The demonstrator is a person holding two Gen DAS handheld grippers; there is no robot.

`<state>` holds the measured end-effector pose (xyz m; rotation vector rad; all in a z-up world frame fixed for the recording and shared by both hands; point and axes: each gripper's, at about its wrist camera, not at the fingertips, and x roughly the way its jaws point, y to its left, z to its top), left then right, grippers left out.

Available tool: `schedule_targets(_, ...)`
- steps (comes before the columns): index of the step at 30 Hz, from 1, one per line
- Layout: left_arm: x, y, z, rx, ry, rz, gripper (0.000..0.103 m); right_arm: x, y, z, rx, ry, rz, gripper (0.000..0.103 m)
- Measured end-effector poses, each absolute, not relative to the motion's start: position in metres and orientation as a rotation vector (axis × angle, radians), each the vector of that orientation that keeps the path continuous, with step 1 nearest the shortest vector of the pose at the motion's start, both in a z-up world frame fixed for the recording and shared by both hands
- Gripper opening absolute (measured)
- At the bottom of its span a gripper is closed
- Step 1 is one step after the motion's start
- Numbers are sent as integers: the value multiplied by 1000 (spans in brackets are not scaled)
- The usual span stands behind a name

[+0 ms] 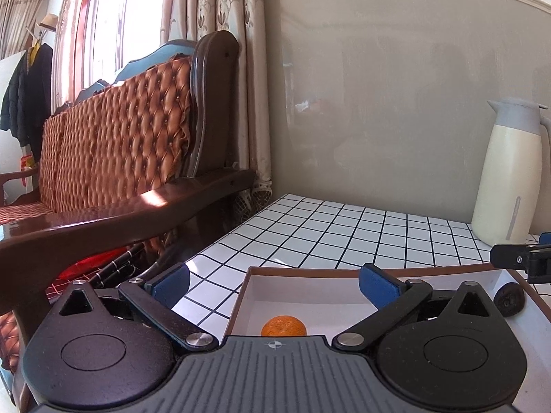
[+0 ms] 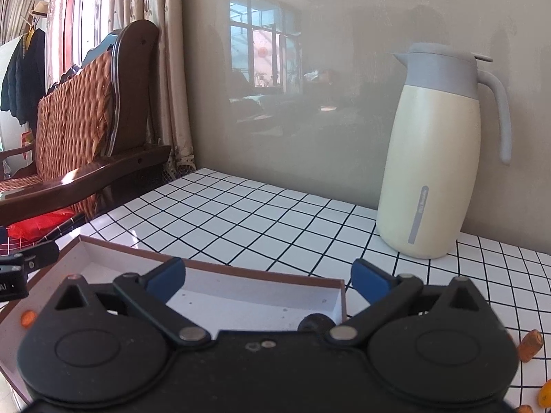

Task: Organize fruits
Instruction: 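Withdraw both grippers from the tray toward the remaining fruits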

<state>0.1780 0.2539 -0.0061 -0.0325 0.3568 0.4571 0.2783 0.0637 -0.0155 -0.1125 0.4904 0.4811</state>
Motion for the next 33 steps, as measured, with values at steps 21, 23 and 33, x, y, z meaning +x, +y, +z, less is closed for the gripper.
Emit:
schedule_targets(21, 147, 201, 16, 32, 304, 445, 103, 218, 30, 11, -150, 382, 446, 97)
schedule_targets(23, 141, 200, 20, 0, 282, 441, 103, 214, 23, 13, -145, 384, 437, 97)
schedule_targets(33, 123, 174, 17, 13, 291, 391, 103, 196, -22, 20, -88, 388, 403, 97)
